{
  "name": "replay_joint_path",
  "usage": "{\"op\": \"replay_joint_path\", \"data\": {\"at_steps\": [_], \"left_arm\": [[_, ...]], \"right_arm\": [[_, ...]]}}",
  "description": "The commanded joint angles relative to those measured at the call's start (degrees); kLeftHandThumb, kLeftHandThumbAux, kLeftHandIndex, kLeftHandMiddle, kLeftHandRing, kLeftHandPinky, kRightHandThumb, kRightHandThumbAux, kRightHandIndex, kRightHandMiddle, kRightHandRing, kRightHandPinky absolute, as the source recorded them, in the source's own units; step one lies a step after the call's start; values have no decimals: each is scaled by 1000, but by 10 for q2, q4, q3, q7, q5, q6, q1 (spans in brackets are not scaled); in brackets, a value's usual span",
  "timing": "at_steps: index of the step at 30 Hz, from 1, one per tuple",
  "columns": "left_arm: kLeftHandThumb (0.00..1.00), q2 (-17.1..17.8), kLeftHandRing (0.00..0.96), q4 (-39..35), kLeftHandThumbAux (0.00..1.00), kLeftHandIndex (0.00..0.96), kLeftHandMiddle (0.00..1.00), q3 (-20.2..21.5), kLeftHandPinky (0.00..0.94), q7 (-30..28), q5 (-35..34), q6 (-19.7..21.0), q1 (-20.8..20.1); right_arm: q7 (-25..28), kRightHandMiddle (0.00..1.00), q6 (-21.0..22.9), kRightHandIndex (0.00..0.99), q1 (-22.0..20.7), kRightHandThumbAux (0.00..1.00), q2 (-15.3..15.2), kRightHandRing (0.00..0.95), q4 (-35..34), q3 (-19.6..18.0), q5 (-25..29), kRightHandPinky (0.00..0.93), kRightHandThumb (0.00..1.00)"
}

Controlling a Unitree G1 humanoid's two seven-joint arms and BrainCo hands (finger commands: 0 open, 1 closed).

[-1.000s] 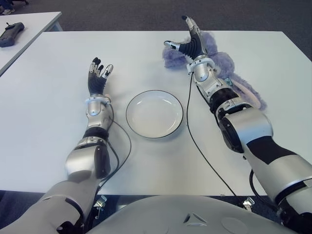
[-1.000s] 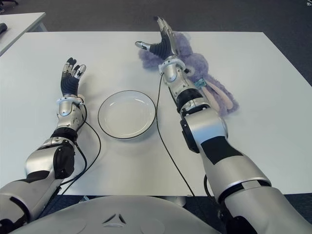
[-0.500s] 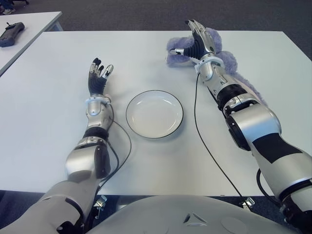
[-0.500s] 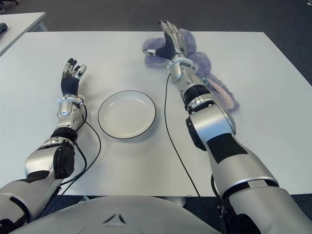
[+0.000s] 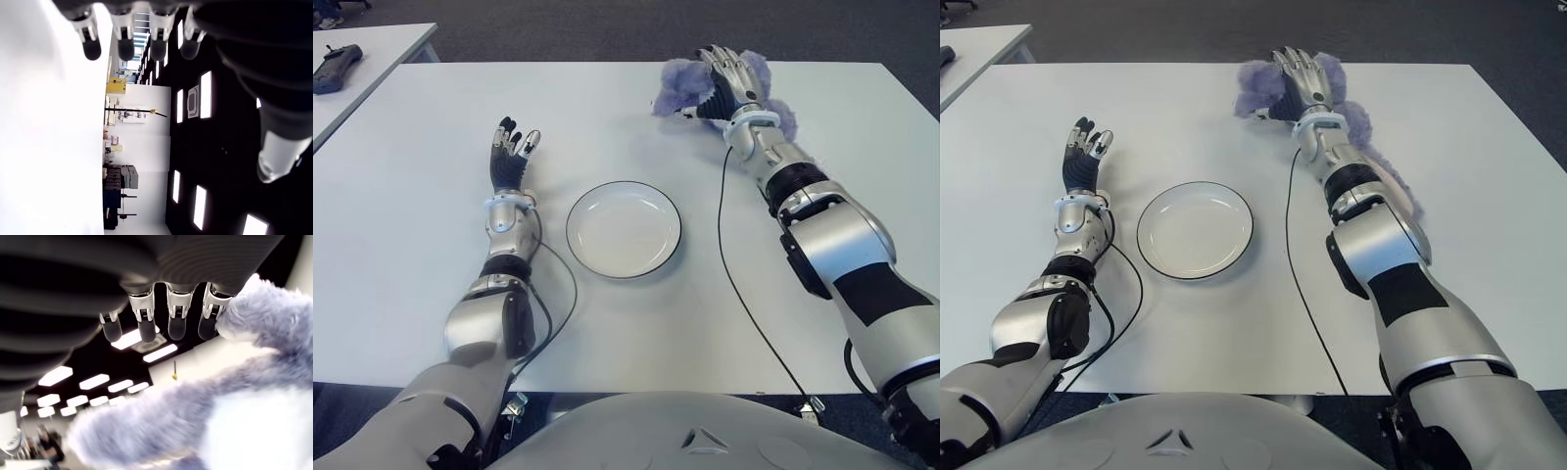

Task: Put the doll into the plate.

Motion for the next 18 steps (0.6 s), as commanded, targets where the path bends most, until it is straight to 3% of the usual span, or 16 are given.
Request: {"op": "replay_joint_path", "data": {"at_steps": [1, 18], "left_arm": [[0, -74, 29, 95, 603, 11, 47, 15, 25, -7, -22, 17, 152], [0, -75, 26, 99, 581, 8, 45, 11, 18, -1, -16, 28, 142]], "right_arm": [[15, 0, 36, 8, -34, 562, -30, 0, 17, 39, -44, 0, 33], [21, 0, 60, 21, -65, 549, -49, 0, 20, 70, -64, 0, 0]]}}
